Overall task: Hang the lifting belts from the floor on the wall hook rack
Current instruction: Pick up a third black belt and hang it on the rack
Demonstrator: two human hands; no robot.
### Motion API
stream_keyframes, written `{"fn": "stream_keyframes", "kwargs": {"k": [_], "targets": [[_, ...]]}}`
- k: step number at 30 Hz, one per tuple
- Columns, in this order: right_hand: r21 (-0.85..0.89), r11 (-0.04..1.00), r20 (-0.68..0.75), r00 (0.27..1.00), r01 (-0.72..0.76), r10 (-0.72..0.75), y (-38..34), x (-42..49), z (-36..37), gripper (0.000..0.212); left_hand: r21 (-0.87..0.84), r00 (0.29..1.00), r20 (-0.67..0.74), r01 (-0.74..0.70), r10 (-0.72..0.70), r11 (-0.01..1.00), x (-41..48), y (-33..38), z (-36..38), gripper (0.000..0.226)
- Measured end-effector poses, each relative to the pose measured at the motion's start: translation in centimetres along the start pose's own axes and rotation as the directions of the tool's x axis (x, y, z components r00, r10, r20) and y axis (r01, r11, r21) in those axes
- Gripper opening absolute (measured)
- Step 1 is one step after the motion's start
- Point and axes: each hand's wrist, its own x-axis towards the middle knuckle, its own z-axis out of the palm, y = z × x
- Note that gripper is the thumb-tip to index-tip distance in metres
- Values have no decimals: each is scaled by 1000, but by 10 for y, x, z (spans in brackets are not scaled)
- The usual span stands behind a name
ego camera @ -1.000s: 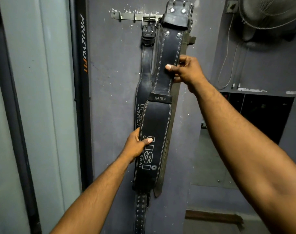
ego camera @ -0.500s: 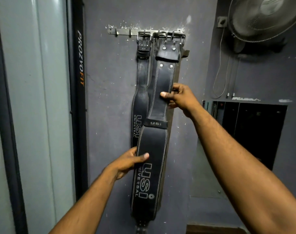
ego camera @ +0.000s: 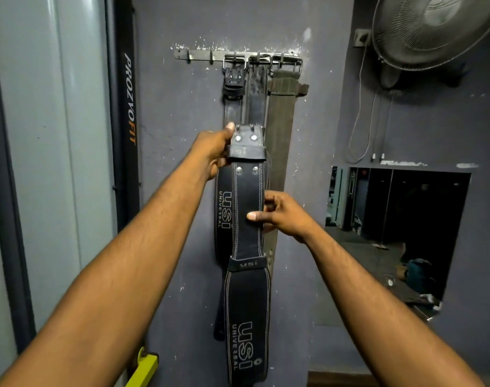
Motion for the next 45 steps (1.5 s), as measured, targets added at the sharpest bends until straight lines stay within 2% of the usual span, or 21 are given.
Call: {"fn": "stream_keyframes", "kwargs": {"k": [4, 7, 10, 12, 15, 17, 19, 21, 22, 24, 26, 29, 32, 36, 39, 42, 45], "targets": [[-45, 997, 27, 998, -62, 63, 7, -6, -1, 32, 41, 995, -62, -81, 83, 996, 2, -12, 3, 6], [-30, 994, 42, 994, -103, 104, 3, -4, -12, 35, 79, 968, -194, -147, 159, 986, 0, -24, 9, 26], [246, 969, -250, 968, 30, 33, -23, -1, -33, 43, 77, 947, -254, -181, 195, 980, -6, -42, 16, 23], [219, 966, -401, 915, 141, -42, -40, 3, -44, 48, 46, 948, -233, -211, 216, 976, -13, -51, 21, 16], [56, 989, -395, 913, 135, -102, -45, 14, -43, 35, 37, 955, -199, -218, 221, 975, -21, -65, 33, 18], [6, 994, -433, 896, 112, -98, -41, 20, -40, 23, 54, 955, -204, -209, 216, 976, -25, -72, 39, 27], [25, 996, -483, 874, 82, -60, -38, 23, -38, 32, 82, 951, -205, -219, 231, 972, -27, -78, 42, 35], [71, 997, -484, 875, 21, 16, -40, 22, -38, 46, 118, 947, -201, -230, 250, 966, -31, -80, 42, 34], [79, 997, -471, 881, 8, 31, -41, 21, -38, 44, 133, 945, -201, -235, 259, 963, -32, -82, 42, 31], [-5, 1000, -475, 880, 26, -25, -43, 17, -38, 37, 149, 943, -205, -235, 263, 960, -34, -84, 40, 28], [-102, 992, -497, 860, 76, -117, -44, 14, -39, 46, 137, 953, -193, -209, 233, 968, -35, -84, 40, 27], [-51, 983, -485, 856, 179, -181, -41, 11, -39, 62, 103, 963, -172, -191, 206, 976, -35, -82, 37, 18], [-24, 973, -507, 836, 229, -210, -33, 12, -37, 63, 85, 971, -150, -176, 188, 981, -35, -79, 35, 16], [-1, 972, -516, 832, 237, -204, -26, 24, -29, 63, 165, 956, -202, -181, 213, 970, -28, -79, 32, 8], [-29, 970, -505, 834, 241, -222, -23, 37, -23, 65, 277, 918, -272, -214, 290, 937, -19, -84, 24, 5], [-52, 966, -487, 838, 254, -246, -22, 53, -17, 66, 361, 922, -206, -241, 329, 901, -17, -83, 13, 11], [-101, 960, -454, 846, 260, -277, -21, 68, -10, 68, 393, 904, -206, -274, 374, 878, -6, -82, 0, 19]]}}
